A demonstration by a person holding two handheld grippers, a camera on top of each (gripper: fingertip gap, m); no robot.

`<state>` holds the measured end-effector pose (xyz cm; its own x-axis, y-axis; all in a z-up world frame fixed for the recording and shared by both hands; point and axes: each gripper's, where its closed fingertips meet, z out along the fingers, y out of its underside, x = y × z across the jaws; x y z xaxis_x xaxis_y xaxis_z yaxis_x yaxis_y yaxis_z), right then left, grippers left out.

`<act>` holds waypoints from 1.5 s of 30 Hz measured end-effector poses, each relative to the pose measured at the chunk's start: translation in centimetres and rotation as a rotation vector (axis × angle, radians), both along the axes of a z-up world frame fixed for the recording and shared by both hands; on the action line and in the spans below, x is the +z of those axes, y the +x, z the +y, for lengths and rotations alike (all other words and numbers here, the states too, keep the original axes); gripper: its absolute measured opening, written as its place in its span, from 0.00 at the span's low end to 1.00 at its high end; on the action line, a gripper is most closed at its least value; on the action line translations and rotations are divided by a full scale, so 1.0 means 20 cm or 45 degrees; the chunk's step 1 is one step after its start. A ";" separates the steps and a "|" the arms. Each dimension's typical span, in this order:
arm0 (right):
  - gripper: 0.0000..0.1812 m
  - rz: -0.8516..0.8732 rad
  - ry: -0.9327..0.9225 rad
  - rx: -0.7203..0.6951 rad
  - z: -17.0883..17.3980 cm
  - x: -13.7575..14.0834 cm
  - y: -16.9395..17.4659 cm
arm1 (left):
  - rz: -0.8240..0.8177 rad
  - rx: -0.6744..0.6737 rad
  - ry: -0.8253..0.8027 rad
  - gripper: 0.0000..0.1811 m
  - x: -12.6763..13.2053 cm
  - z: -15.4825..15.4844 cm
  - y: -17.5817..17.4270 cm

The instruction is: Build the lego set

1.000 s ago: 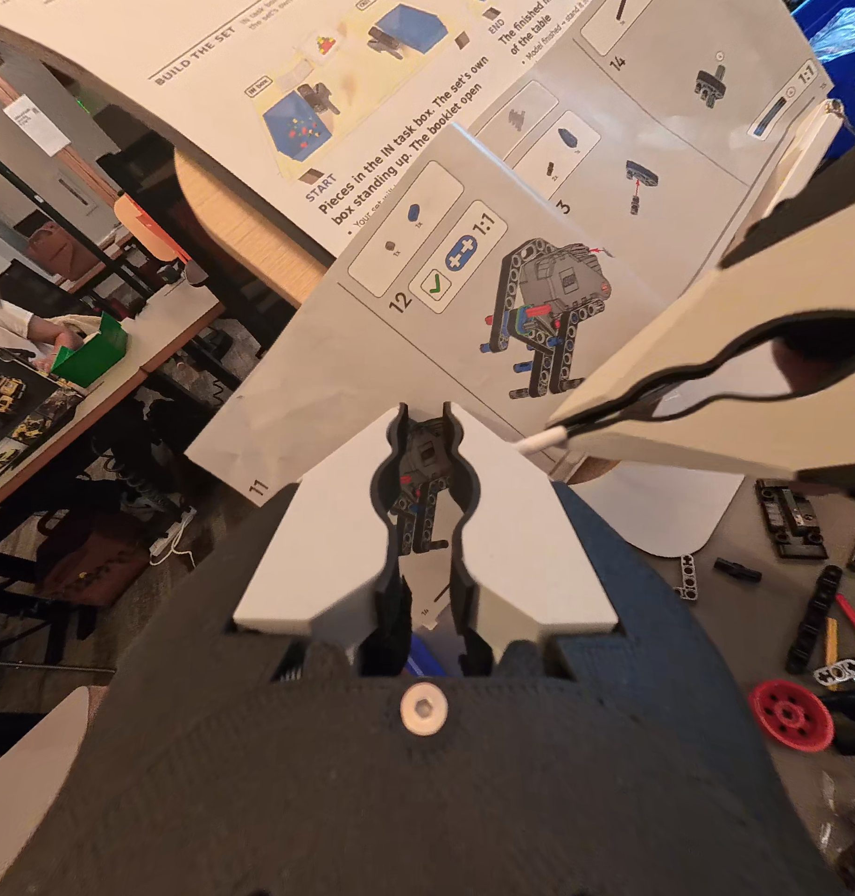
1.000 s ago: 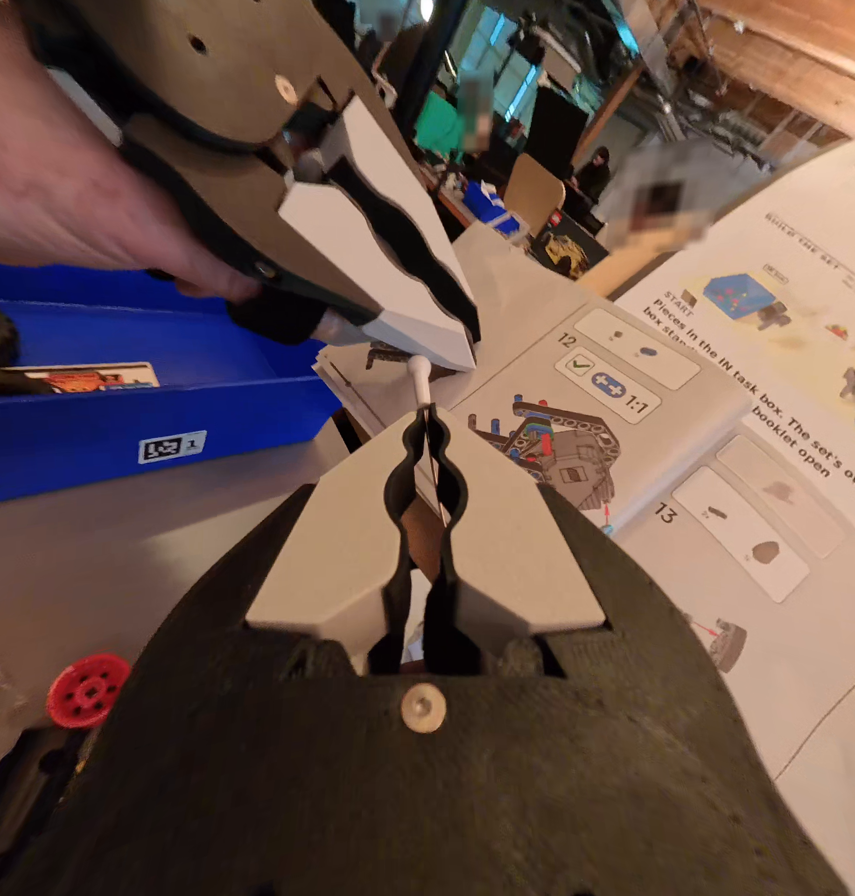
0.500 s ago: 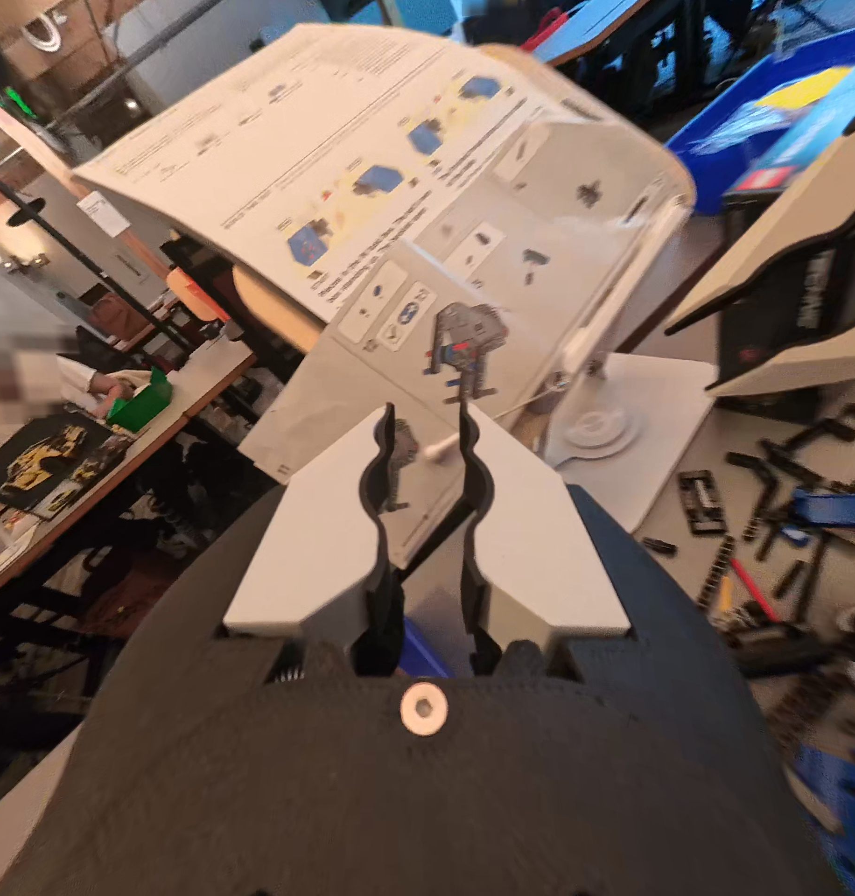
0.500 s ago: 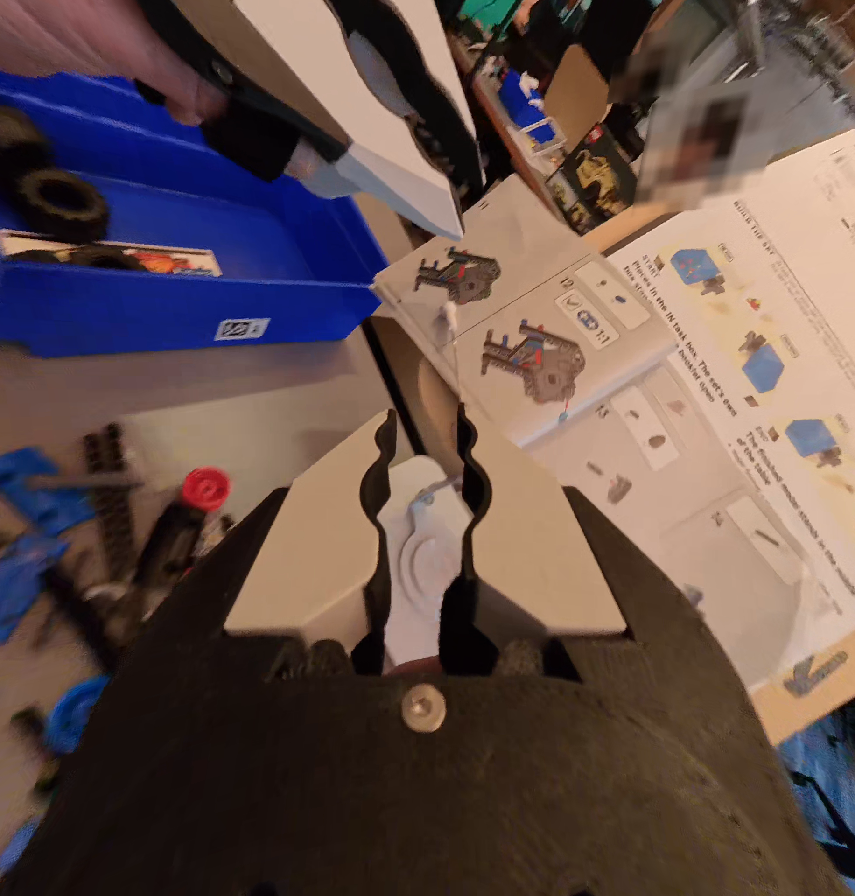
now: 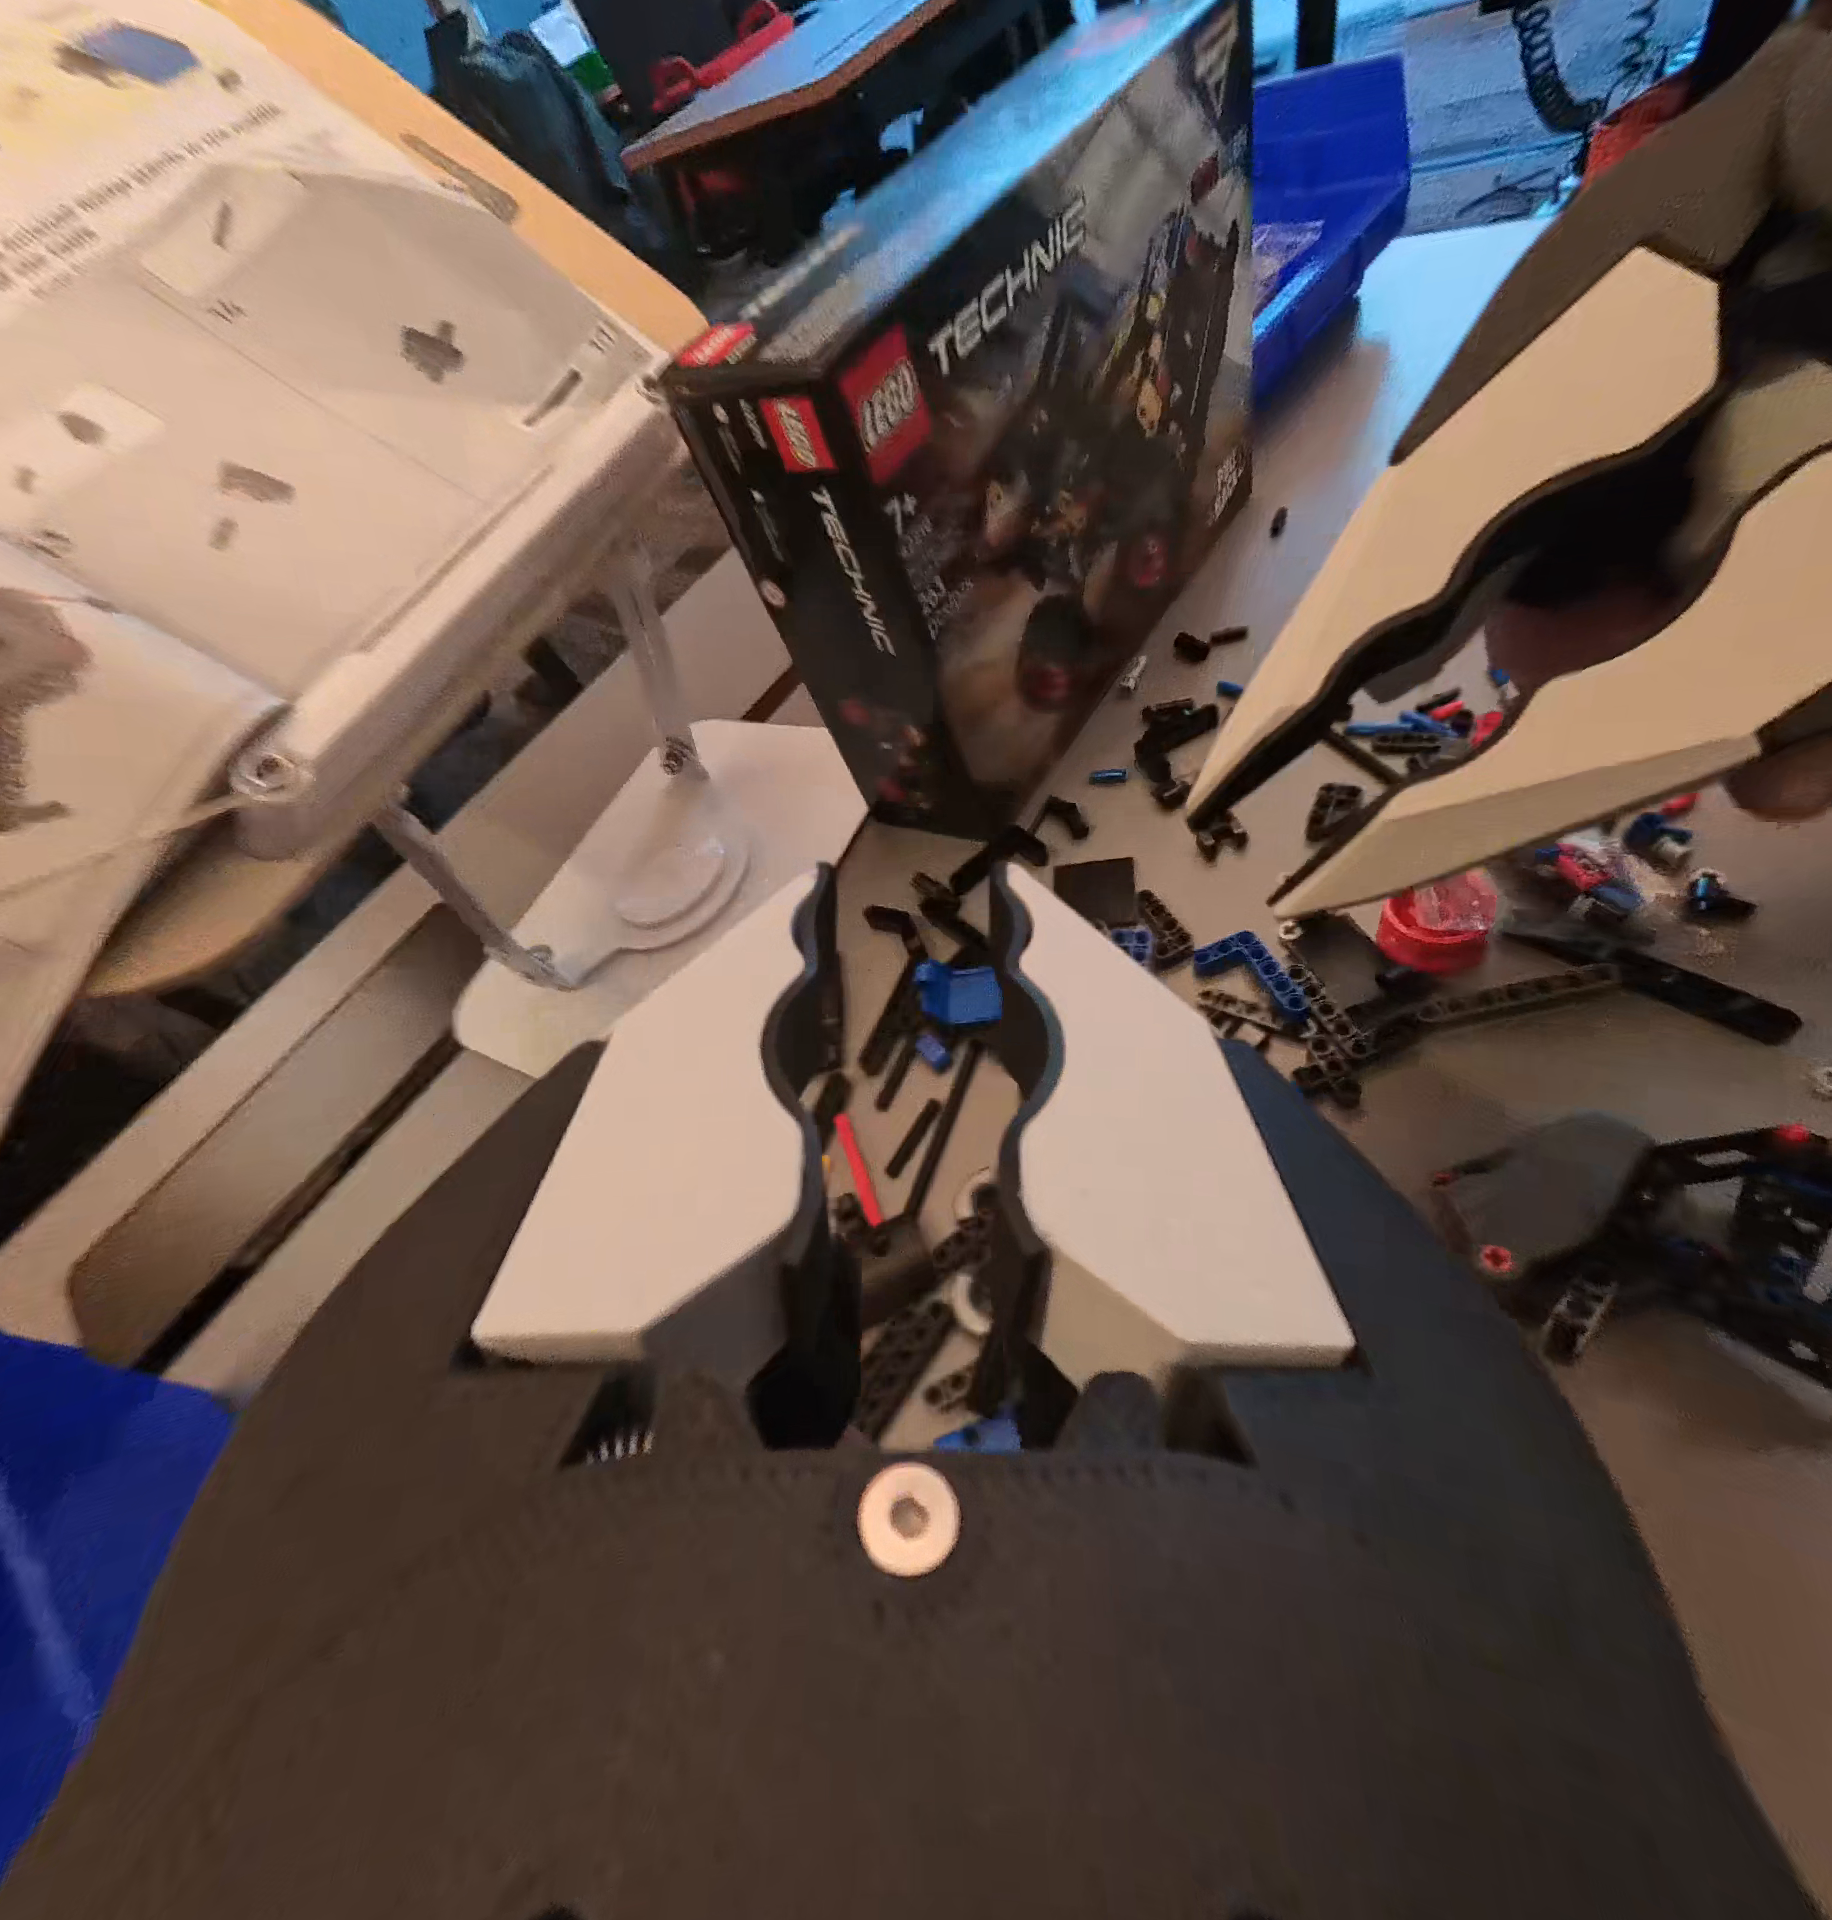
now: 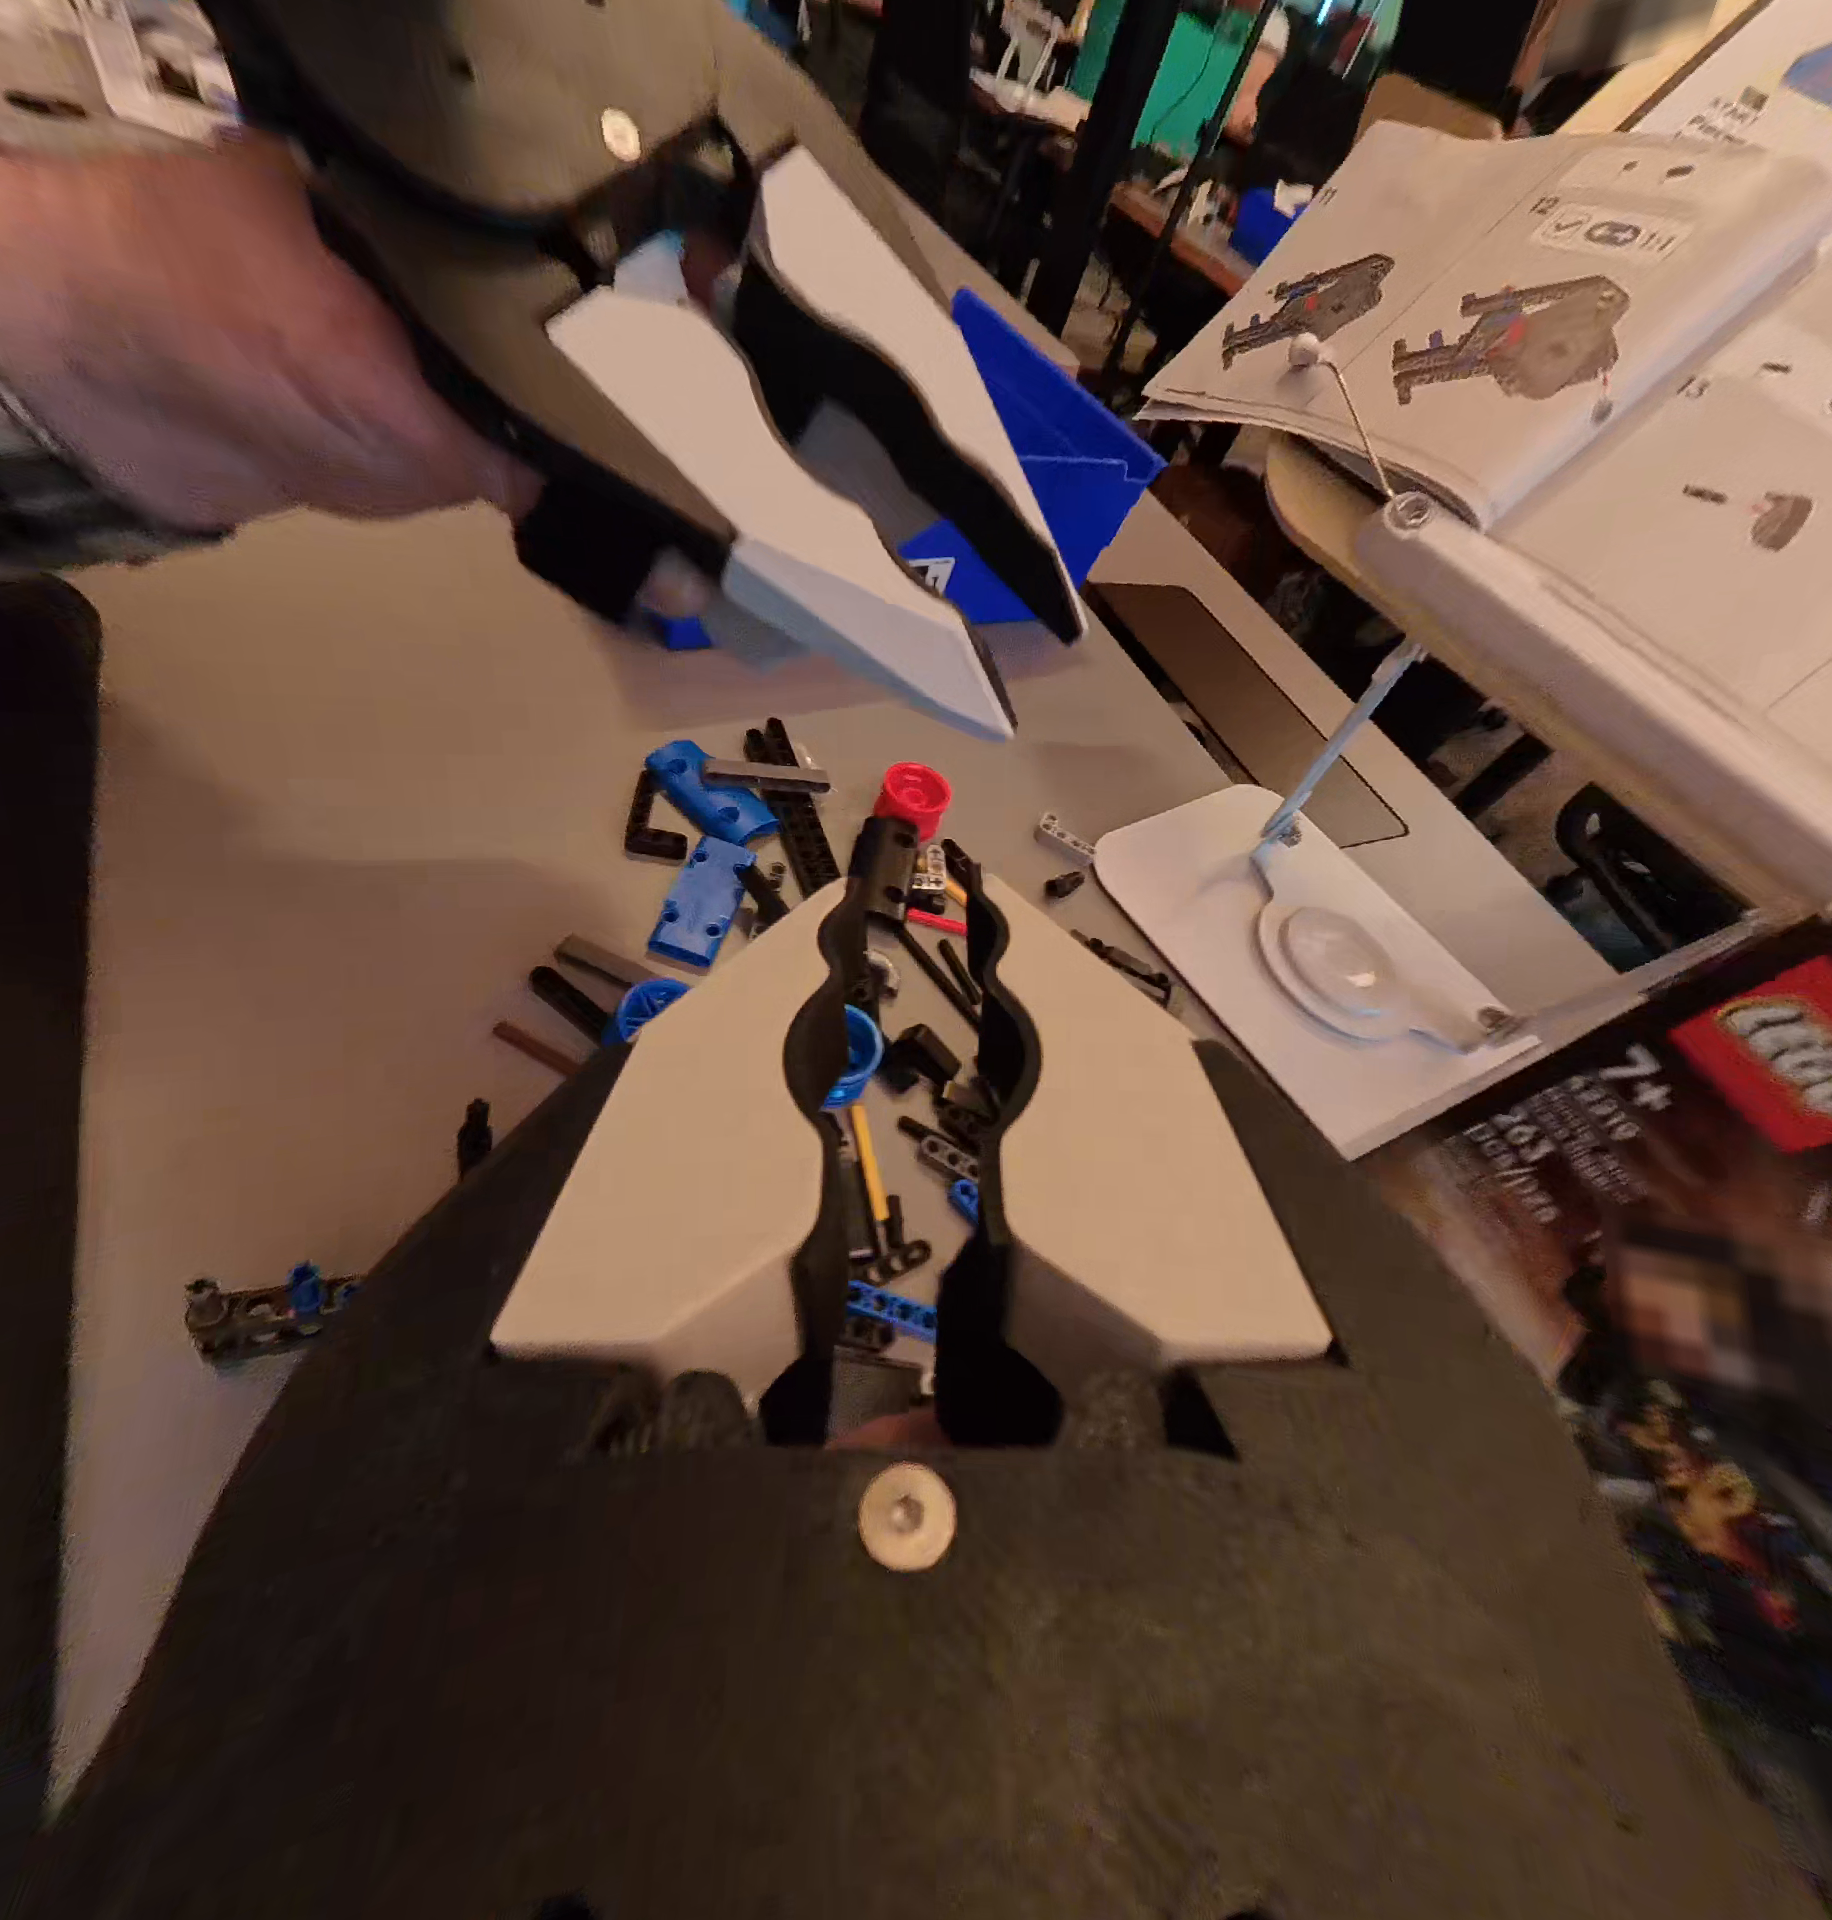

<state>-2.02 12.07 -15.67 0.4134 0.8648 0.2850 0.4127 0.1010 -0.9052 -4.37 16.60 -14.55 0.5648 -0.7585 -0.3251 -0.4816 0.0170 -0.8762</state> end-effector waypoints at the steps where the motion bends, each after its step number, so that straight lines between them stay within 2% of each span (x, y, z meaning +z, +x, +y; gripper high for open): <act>1: 0.09 0.032 -0.002 0.003 -0.01 -0.03 0.00 | -0.022 -0.006 -0.031 0.15 -0.05 -0.02 0.04; 2: 0.09 0.047 0.006 0.000 -0.01 -0.05 0.01 | -0.034 -0.014 -0.055 0.14 -0.10 -0.03 0.07; 5: 0.09 0.013 0.014 -0.007 0.02 -0.12 0.02 | 0.030 0.051 0.052 0.14 -0.19 0.02 0.04; 7: 0.11 0.006 -0.024 0.015 0.01 -0.16 0.01 | 0.072 -0.005 0.050 0.14 -0.25 0.02 0.06; 10: 0.11 0.012 -0.040 0.051 -0.01 -0.18 0.01 | 0.135 0.004 0.067 0.14 -0.31 0.04 0.03; 13: 0.11 0.026 -0.058 0.057 -0.01 -0.18 0.02 | 0.033 -0.035 0.008 0.14 -0.30 0.02 0.05; 21: 0.11 0.029 -0.116 0.054 0.03 -0.25 0.05 | 0.064 -0.028 0.018 0.17 -0.31 0.02 0.03; 45: 0.11 -0.030 -0.105 0.069 0.04 -0.29 0.07 | 0.058 -0.054 -0.024 0.17 -0.33 0.01 0.02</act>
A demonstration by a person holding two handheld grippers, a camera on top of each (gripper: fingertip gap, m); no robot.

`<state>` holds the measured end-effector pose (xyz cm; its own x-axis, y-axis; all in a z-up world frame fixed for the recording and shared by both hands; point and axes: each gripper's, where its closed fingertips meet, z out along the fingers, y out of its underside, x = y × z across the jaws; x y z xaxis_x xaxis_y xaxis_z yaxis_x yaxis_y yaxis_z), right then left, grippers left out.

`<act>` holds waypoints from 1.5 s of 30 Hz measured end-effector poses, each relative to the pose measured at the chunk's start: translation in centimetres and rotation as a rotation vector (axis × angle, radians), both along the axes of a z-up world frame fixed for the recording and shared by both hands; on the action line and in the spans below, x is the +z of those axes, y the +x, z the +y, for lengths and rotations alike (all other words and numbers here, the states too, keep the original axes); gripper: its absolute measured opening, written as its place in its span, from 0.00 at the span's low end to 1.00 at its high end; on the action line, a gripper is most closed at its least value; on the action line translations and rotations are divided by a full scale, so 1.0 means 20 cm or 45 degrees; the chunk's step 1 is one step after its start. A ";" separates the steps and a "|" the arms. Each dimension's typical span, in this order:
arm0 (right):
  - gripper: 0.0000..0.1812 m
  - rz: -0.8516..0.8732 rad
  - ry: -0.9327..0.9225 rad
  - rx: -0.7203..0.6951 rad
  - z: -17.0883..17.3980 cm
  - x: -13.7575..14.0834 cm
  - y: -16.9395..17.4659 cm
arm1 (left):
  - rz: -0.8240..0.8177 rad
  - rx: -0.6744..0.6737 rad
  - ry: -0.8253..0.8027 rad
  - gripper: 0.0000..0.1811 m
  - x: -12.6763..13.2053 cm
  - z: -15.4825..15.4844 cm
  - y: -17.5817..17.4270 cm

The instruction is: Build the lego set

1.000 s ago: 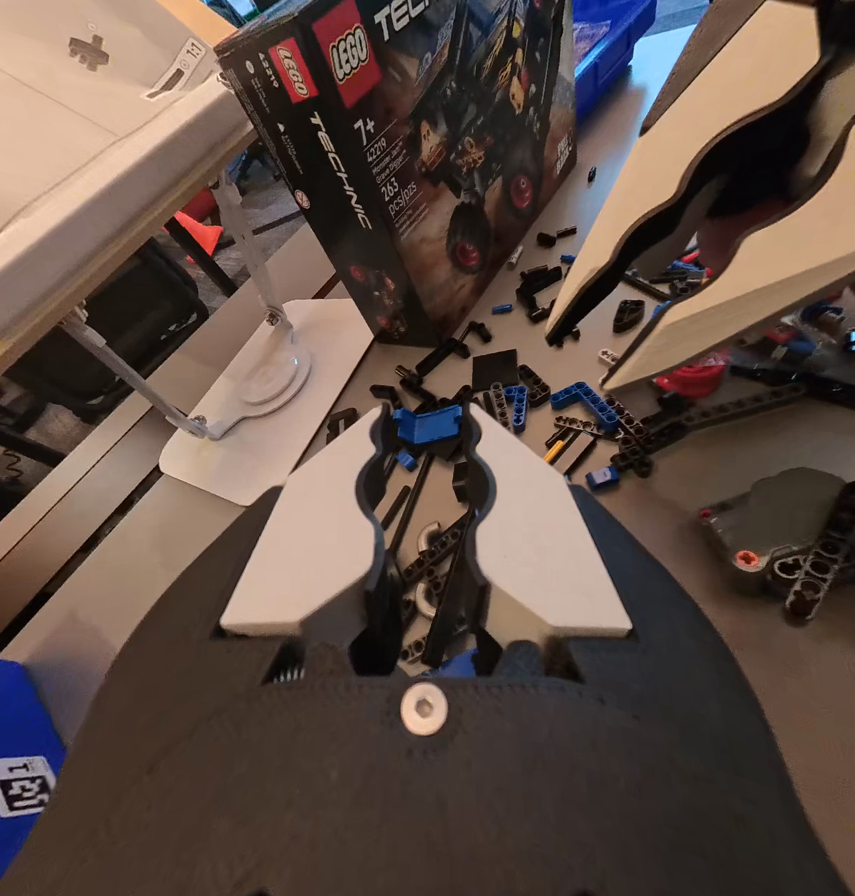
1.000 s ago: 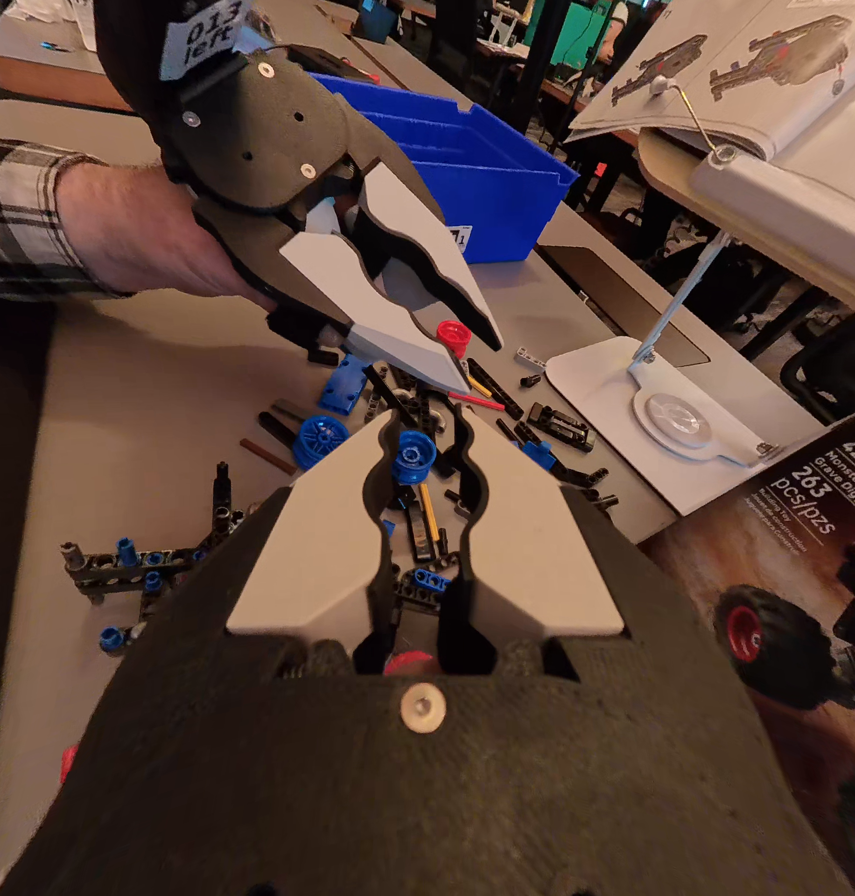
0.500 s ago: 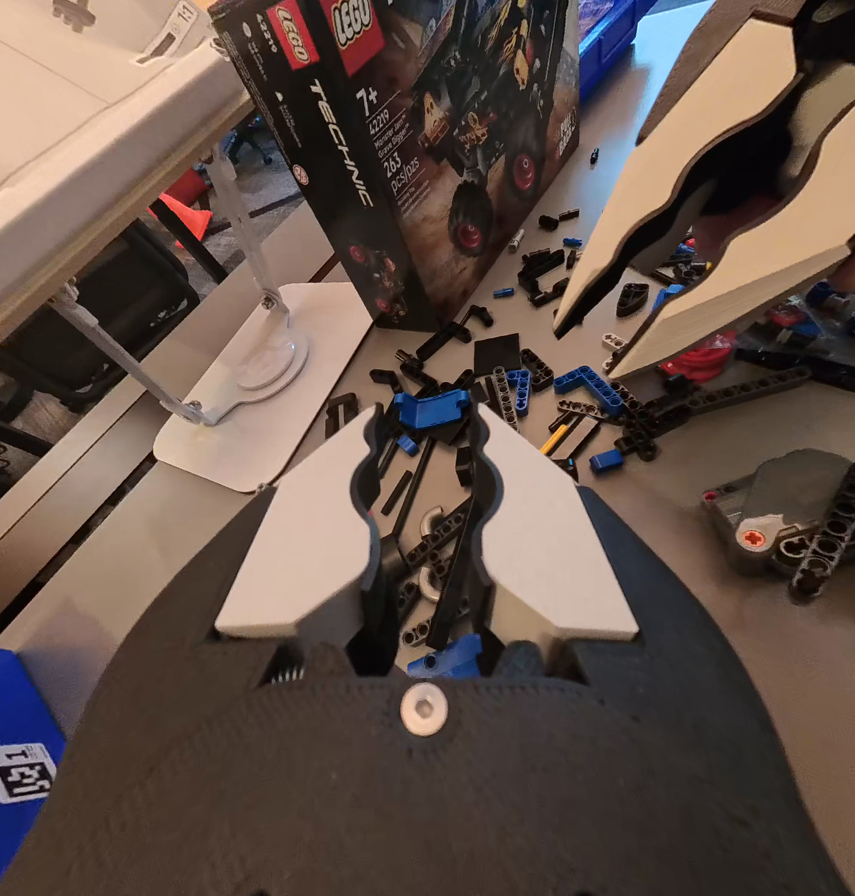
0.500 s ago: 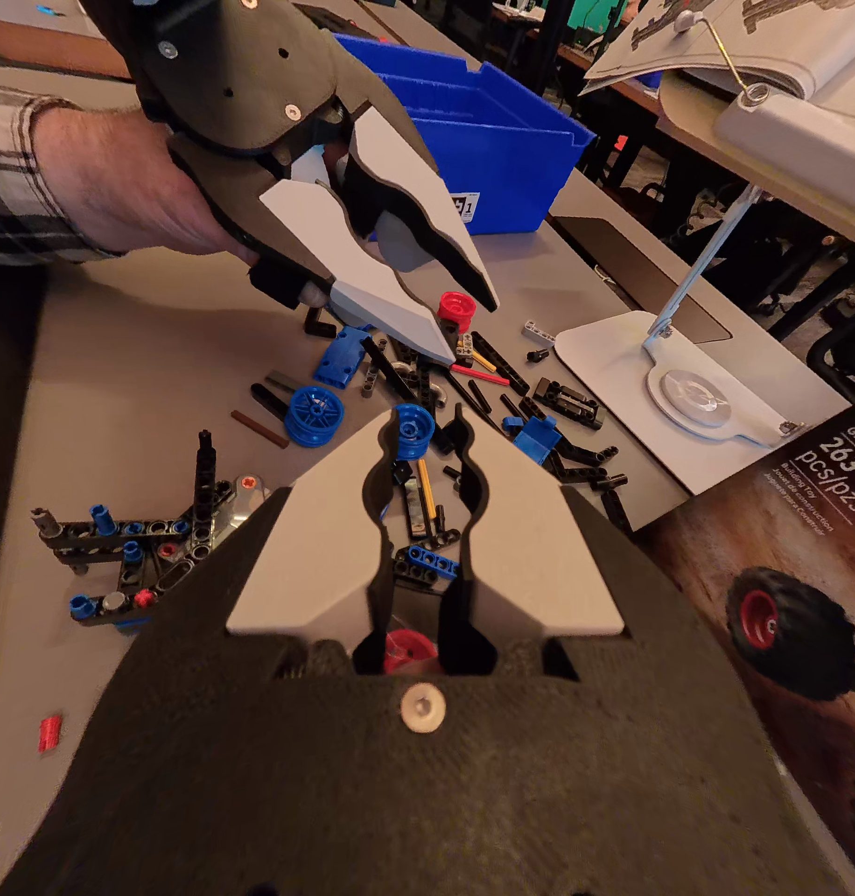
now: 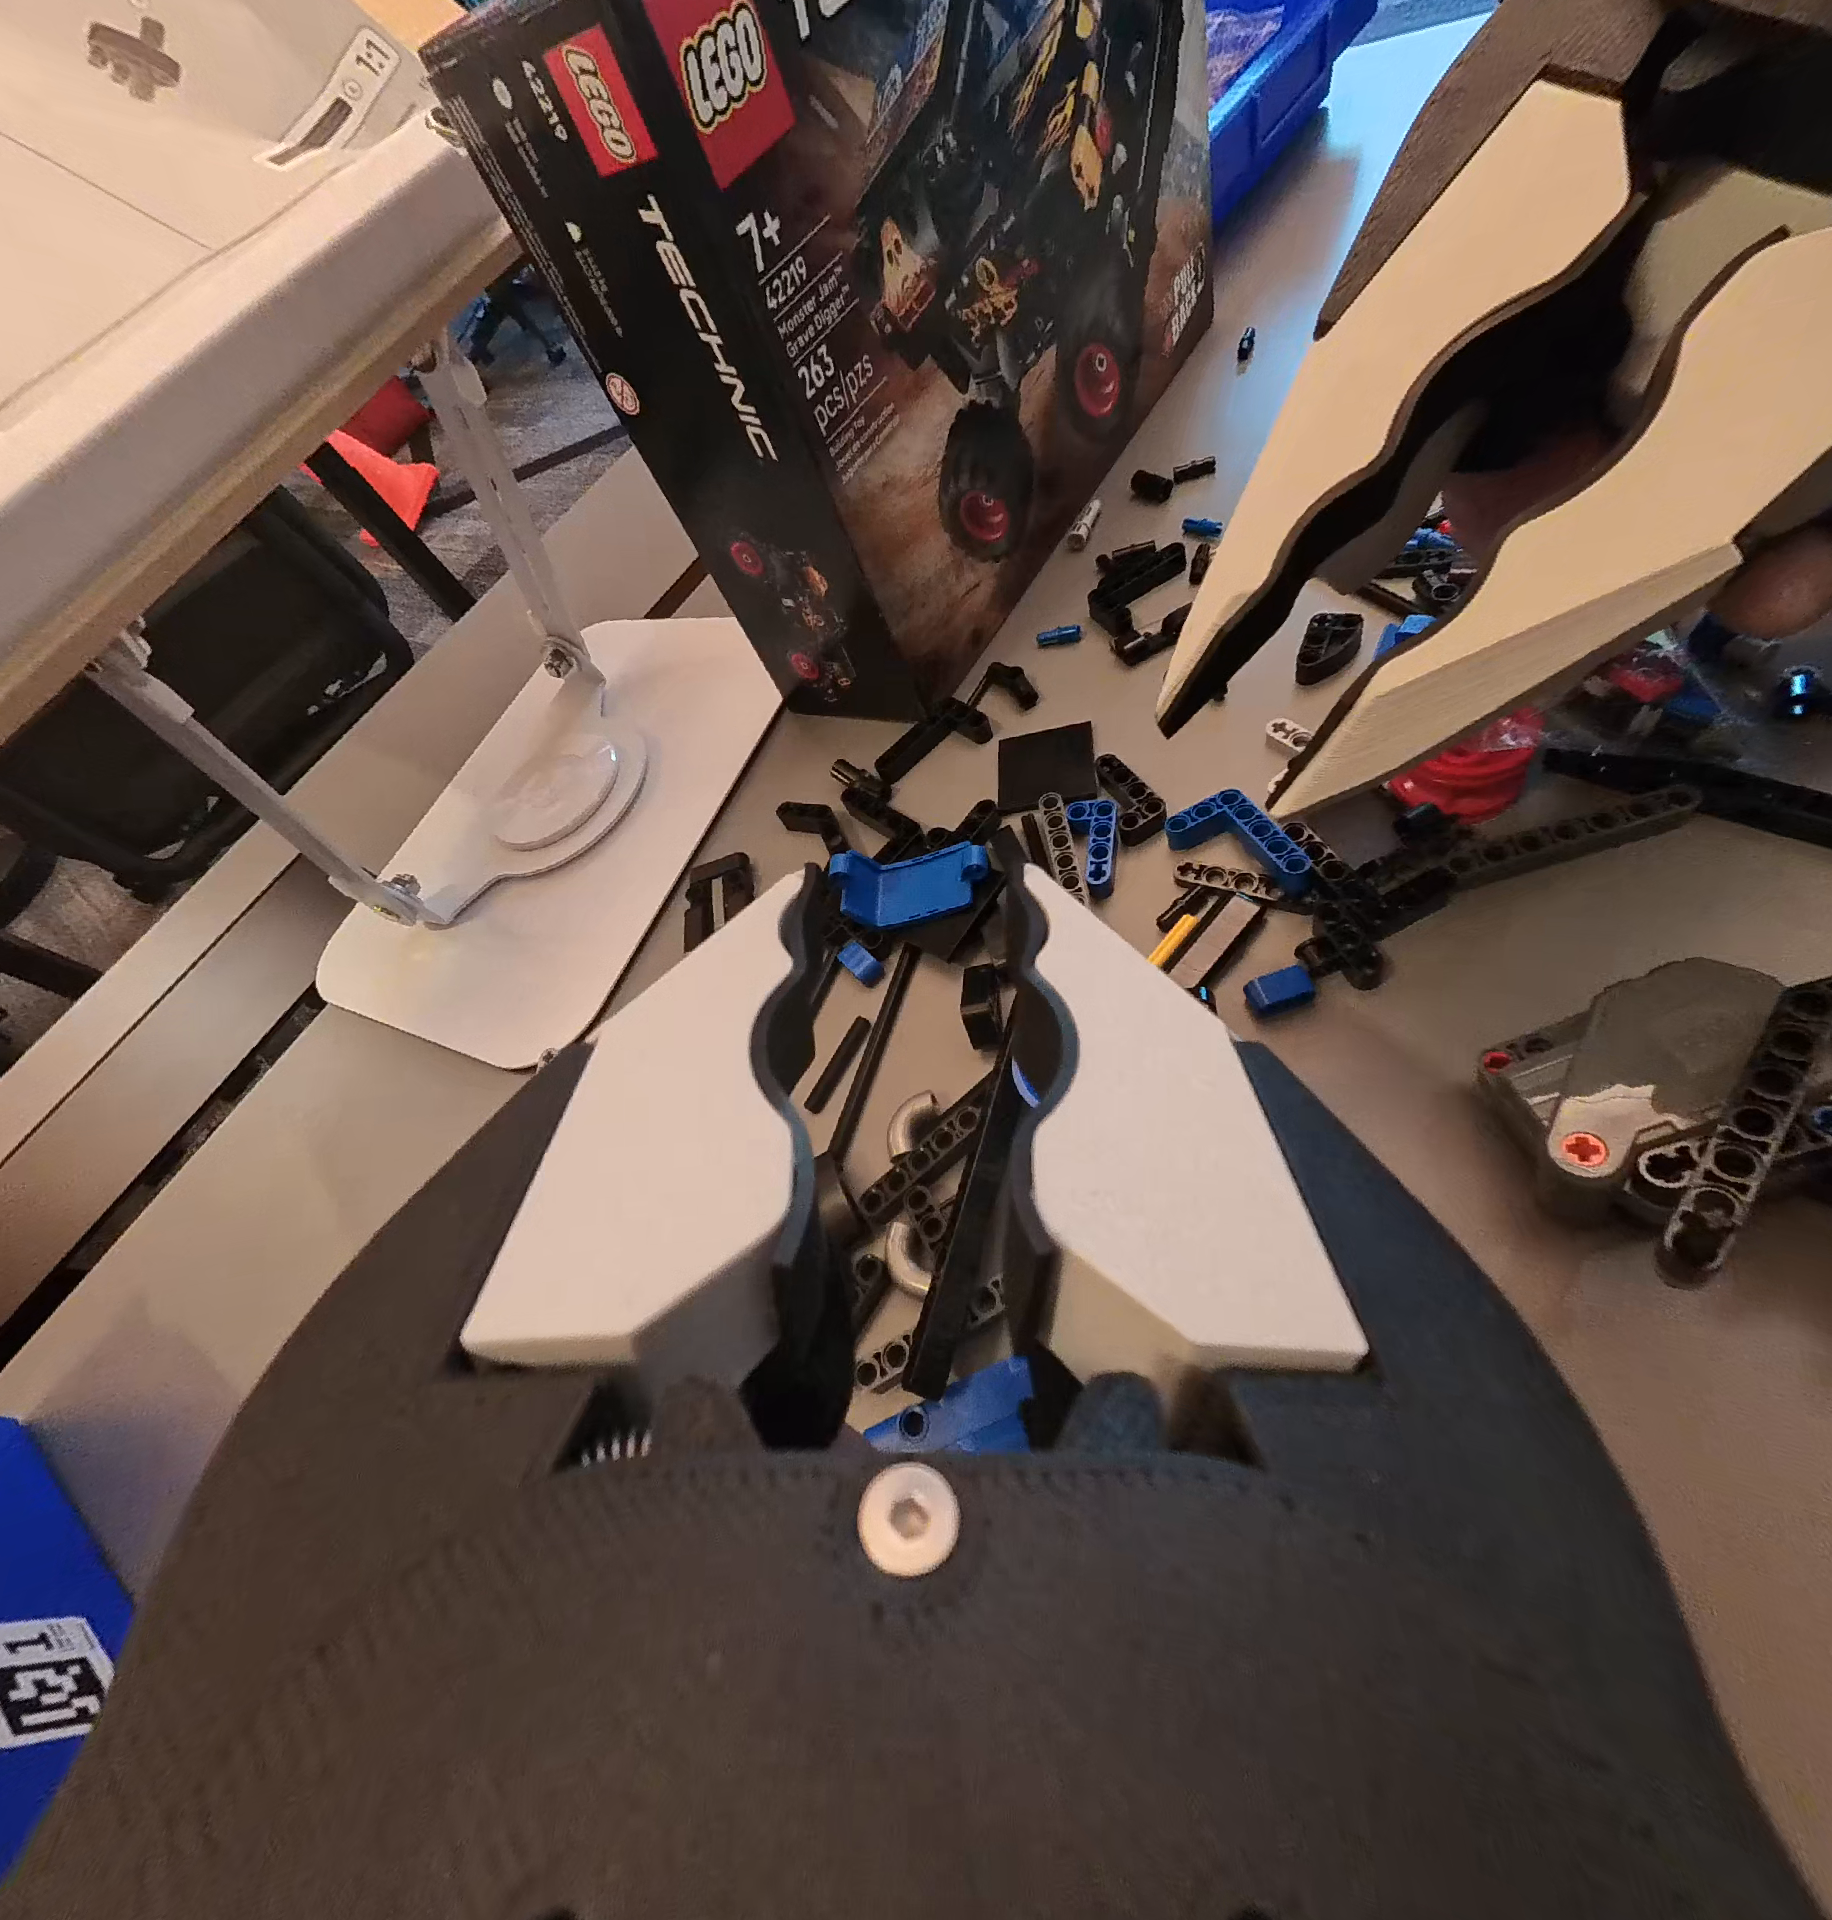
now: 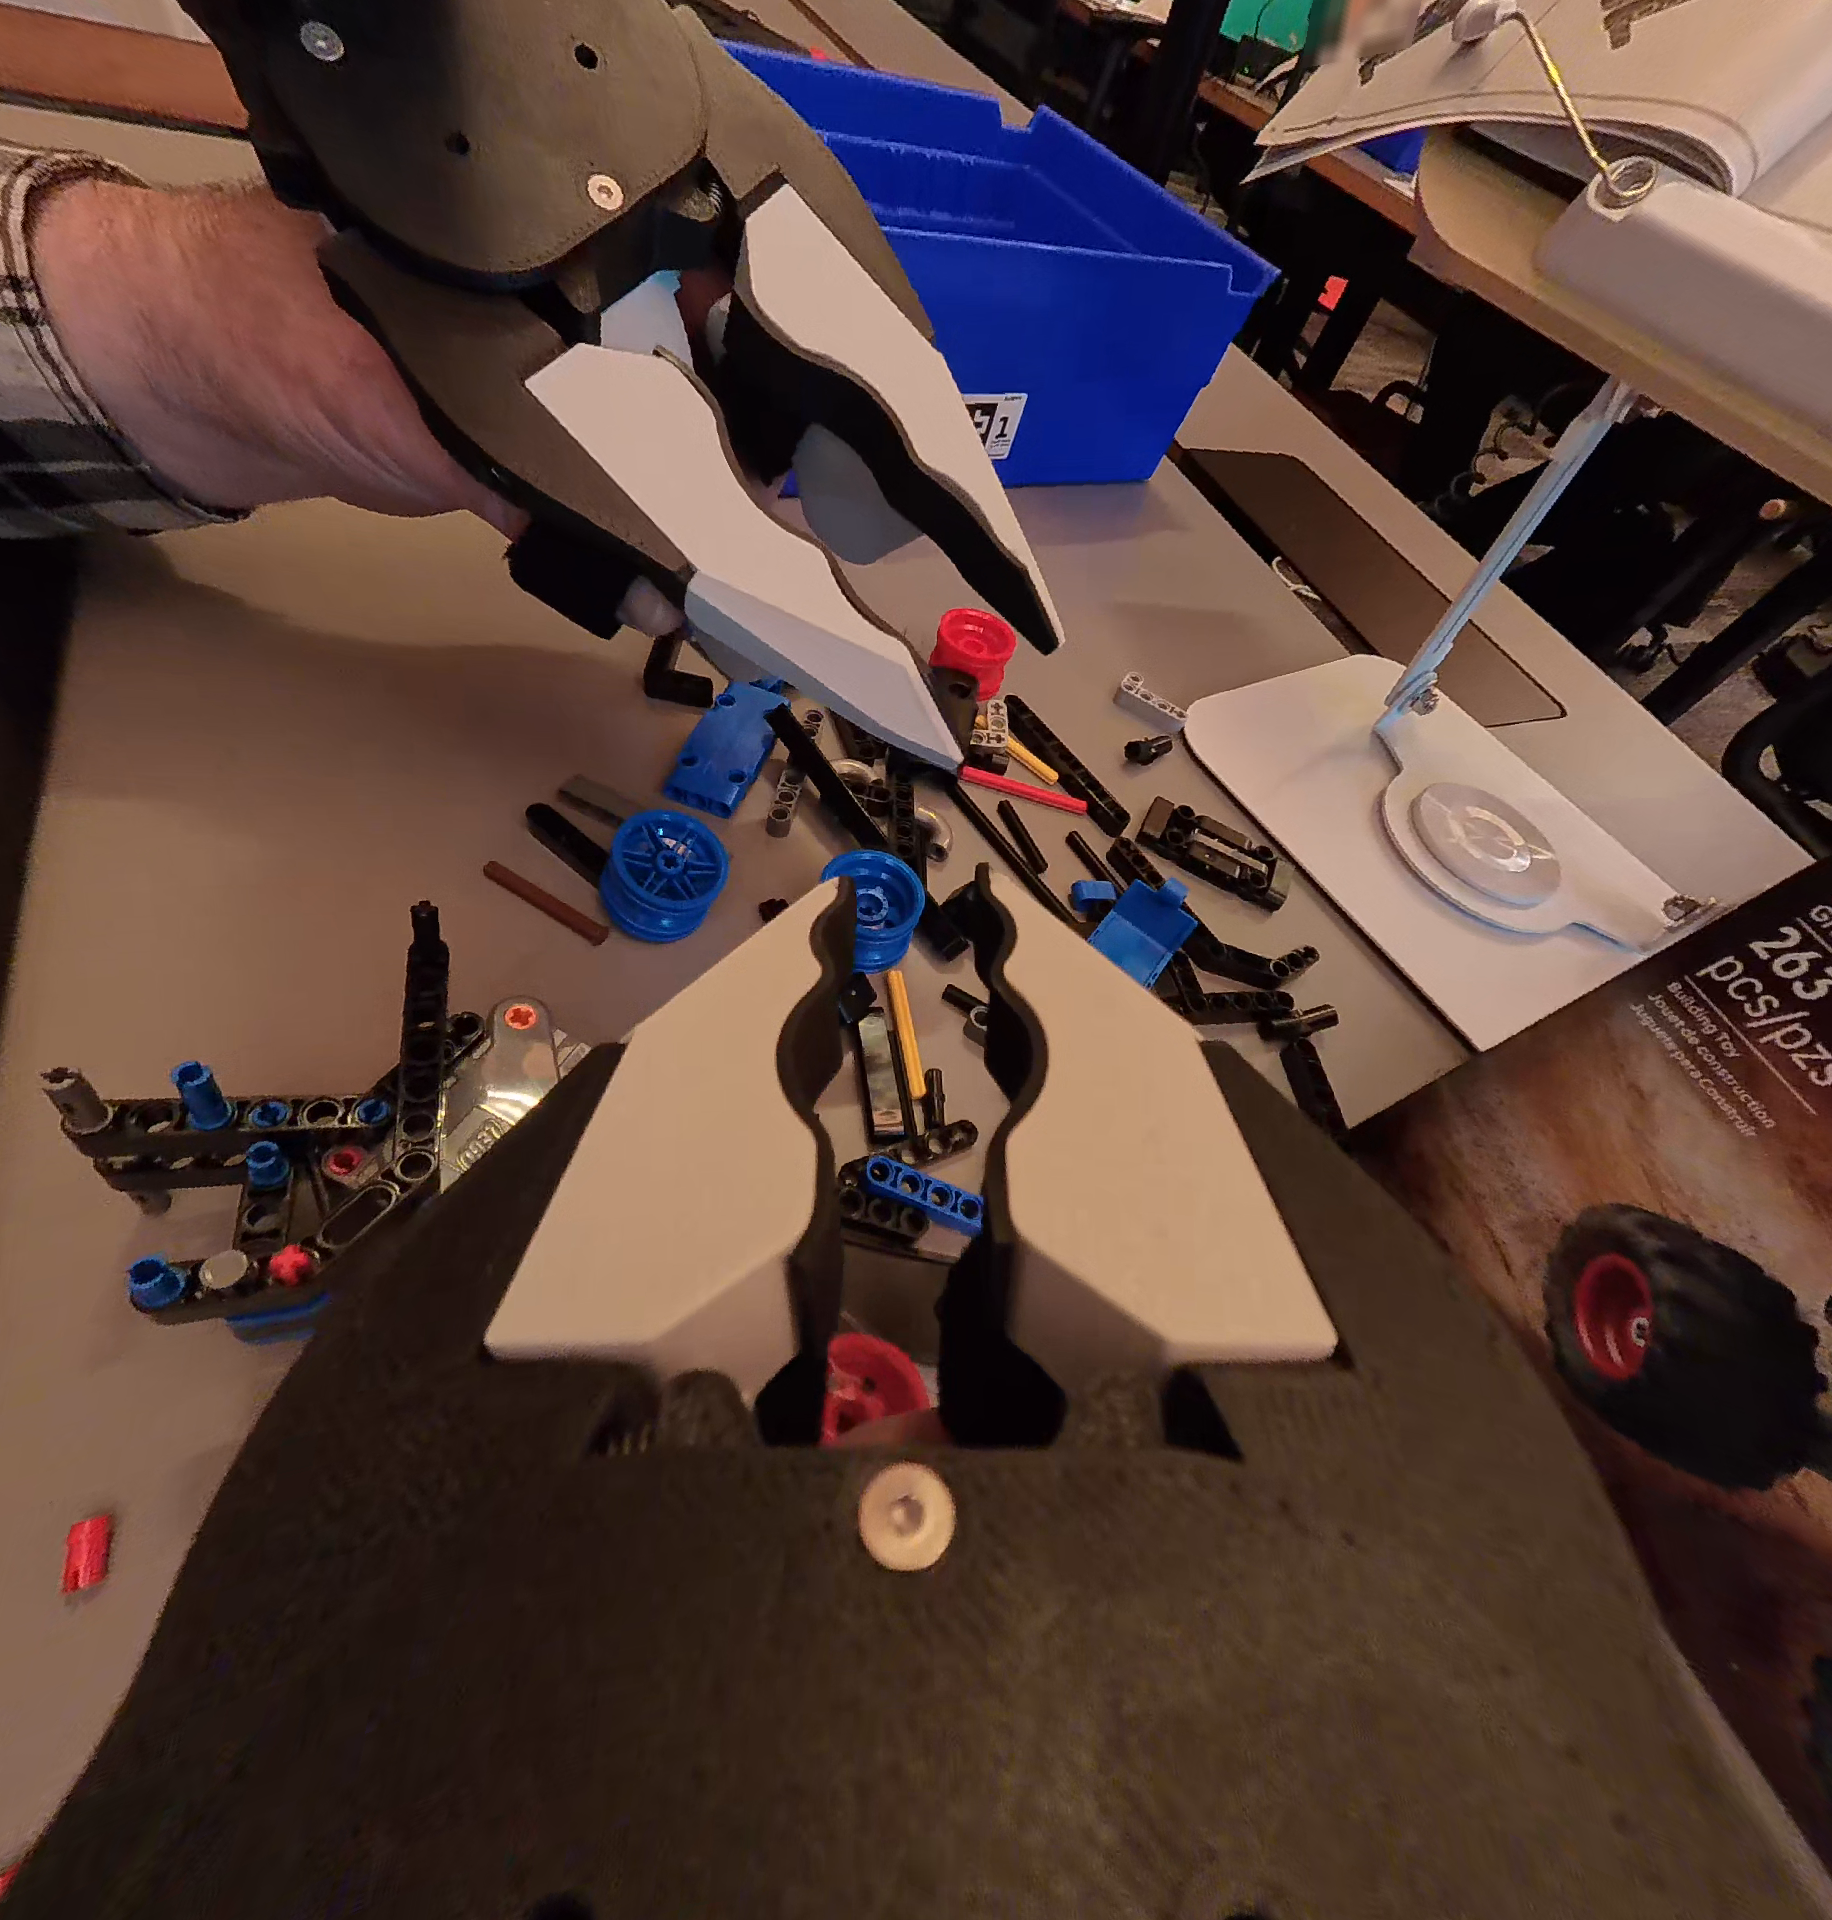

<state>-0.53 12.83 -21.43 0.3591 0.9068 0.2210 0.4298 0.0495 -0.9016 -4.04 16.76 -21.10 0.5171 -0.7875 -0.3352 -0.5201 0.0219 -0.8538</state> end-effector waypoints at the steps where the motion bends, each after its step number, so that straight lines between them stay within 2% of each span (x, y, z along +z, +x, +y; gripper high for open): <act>1: 0.11 -0.001 -0.001 0.001 0.00 0.00 0.00 | 0.001 0.000 -0.001 0.18 0.00 0.00 0.00; 33: 0.12 -0.065 -0.018 -0.001 0.01 -0.03 0.04 | 0.037 -0.002 -0.008 0.18 -0.02 0.01 -0.02; 38: 0.16 -0.162 -0.236 0.099 -0.08 -0.09 0.10 | 0.020 0.000 -0.061 0.19 -0.01 0.03 -0.08; 41: 0.18 -0.247 -0.296 0.182 -0.15 -0.14 0.13 | 0.089 -0.100 -0.107 0.19 -0.04 -0.04 -0.07; 45: 0.23 -0.284 -0.379 0.355 -0.31 -0.15 0.12 | 0.178 -0.236 -0.059 0.20 -0.05 -0.13 -0.04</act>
